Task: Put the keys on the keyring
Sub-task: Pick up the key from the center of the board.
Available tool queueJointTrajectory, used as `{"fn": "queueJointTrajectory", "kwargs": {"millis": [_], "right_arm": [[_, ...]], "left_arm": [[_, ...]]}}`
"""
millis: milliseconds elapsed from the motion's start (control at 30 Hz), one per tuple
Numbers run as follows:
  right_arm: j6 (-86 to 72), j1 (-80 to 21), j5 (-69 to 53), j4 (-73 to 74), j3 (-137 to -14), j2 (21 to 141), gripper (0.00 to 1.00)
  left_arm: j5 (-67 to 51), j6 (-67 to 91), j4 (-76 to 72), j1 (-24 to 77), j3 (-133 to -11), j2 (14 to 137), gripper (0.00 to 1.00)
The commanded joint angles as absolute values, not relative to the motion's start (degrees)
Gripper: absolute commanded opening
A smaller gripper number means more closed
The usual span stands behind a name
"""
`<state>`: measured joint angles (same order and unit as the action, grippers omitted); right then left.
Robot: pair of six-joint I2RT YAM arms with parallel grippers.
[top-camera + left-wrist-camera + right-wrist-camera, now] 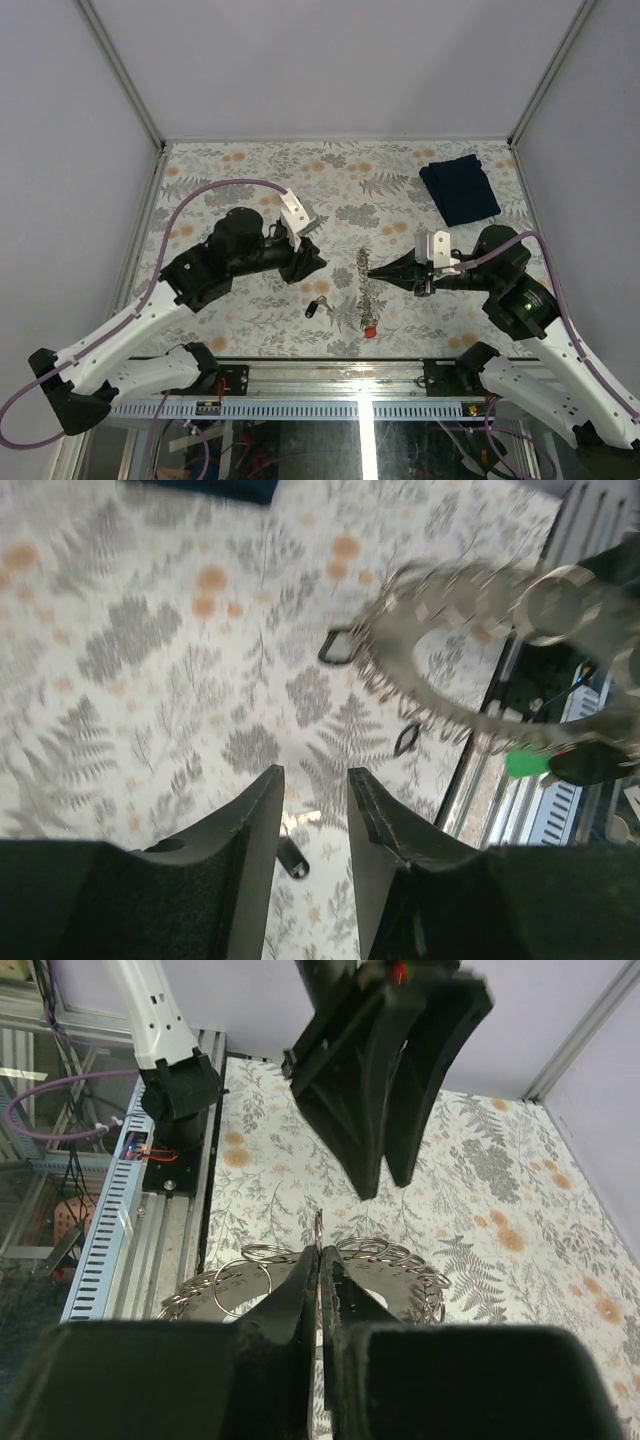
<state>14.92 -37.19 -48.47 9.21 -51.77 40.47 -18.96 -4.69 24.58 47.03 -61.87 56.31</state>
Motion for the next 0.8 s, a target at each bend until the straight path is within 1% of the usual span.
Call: {"fn": "queueJointTrajectory", "kwargs": {"millis": [0,133,233,333,433,767], "right_arm": [[16.70,-37.61,-45.36,10.12,-52.47,38.54,0.00],[17.07,-37.57,-44.03,11.07,-51.89,37.45,0.00],[17.27,-37.62,-43.31,11.65,-51.76,37.01,0.00],[17.75,-37.62,-42.56,12.12,-51.73,36.61,0.00],[18.01,-37.62,-42.03,12.30,-51.69,36.26,0.00],[17.93,-37.66,-40.54,13.33,-52.16,34.45,0.00]], "left_arm": [[-13.82,3.99,24.63,46.74,-56.52,57.96,0.34],[-12.02,8.55,20.29,46.68,-49.94,60.92,0.35],[-9.23,8.50,20.02,47.58,-48.21,65.33,0.37],[-1.78,7.56,20.26,50.52,-48.27,69.85,0.40],[2.58,7.58,20.26,52.89,-49.16,74.67,0.43],[12.36,6.06,19.07,57.96,-51.41,87.13,0.43]]}}
